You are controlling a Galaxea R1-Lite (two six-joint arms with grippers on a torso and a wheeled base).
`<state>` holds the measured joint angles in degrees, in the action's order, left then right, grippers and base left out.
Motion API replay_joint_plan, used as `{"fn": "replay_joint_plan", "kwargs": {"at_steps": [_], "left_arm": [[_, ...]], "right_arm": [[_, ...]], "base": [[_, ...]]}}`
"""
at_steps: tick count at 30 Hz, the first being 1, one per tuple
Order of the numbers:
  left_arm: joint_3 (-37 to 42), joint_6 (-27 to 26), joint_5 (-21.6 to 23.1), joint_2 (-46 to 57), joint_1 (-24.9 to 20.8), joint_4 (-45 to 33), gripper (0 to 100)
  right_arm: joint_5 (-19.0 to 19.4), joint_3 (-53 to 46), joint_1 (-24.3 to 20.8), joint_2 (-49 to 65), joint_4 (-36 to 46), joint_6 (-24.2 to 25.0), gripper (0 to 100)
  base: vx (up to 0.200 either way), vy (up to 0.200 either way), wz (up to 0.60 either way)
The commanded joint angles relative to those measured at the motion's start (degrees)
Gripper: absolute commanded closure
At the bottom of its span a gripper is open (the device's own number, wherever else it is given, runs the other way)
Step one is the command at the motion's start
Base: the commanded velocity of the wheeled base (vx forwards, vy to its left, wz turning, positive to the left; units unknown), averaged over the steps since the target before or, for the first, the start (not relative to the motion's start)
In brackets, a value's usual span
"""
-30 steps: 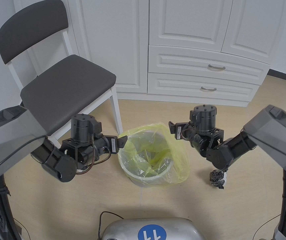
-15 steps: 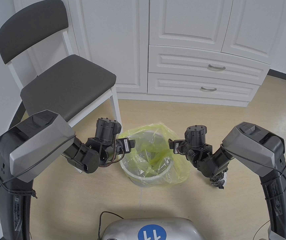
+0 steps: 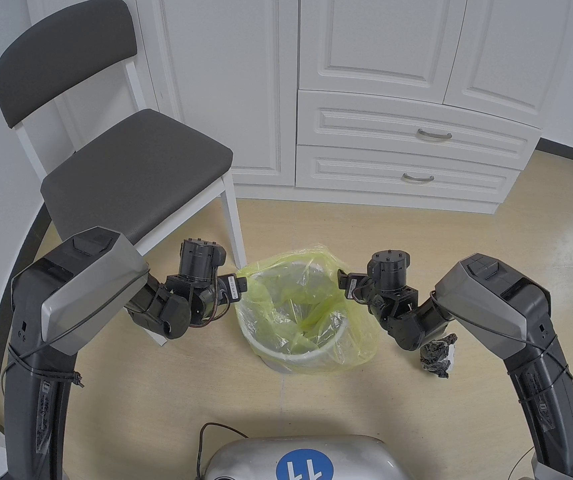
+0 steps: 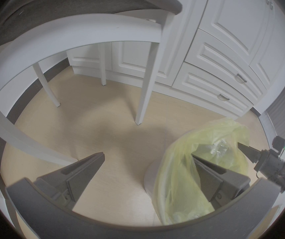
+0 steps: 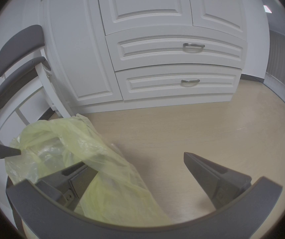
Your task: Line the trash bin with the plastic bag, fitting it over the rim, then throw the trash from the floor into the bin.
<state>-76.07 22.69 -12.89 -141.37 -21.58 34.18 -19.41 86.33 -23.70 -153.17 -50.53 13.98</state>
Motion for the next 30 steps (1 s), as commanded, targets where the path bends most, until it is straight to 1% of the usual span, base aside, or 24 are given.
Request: {"fn": "replay_joint_plan", "kwargs": {"at_steps": [1, 8, 13, 20, 25, 27, 30], "left_arm": [[-2.15, 0.08, -0.12, -2.06, 1.8, 0.01, 0], [-5.84, 0.34, -1.44, -4.7, 2.94, 0.09, 0], [-8.57, 0.43, -3.55, -6.72, 3.3, 0.27, 0], [-12.96, 0.78, -5.92, -10.5, 3.38, 0.8, 0], [-15.69, 0.78, -7.15, -12.79, 3.38, 0.97, 0], [-16.83, 0.87, -7.68, -13.58, 3.38, 0.97, 0], [-18.15, 1.04, -7.86, -14.37, 3.38, 1.06, 0]], "right_arm": [[-0.1, 3.58, 0.67, -2.83, -0.36, 1.49, 0], [-0.54, 9.99, 1.37, -5.29, -0.62, 5.09, 0], [-0.02, 14.56, 2.52, -7.84, -0.09, 6.06, 0], [0.86, 20.37, 2.78, -12.24, 0.52, 6.94, 0], [0.86, 25.99, 3.04, -14.87, 4.3, 7.9, 0], [0.86, 28.01, 3.13, -15.22, 6.94, 9.48, 0], [0.86, 28.26, 3.31, -15.49, 10.01, 10.98, 0]], "base": [[0.0, 0.0, 0.0], [0.0, 0.0, 0.0], [0.0, 0.0, 0.0], [0.0, 0.0, 0.0], [0.0, 0.0, 0.0], [0.0, 0.0, 0.0], [0.0, 0.0, 0.0]]}}
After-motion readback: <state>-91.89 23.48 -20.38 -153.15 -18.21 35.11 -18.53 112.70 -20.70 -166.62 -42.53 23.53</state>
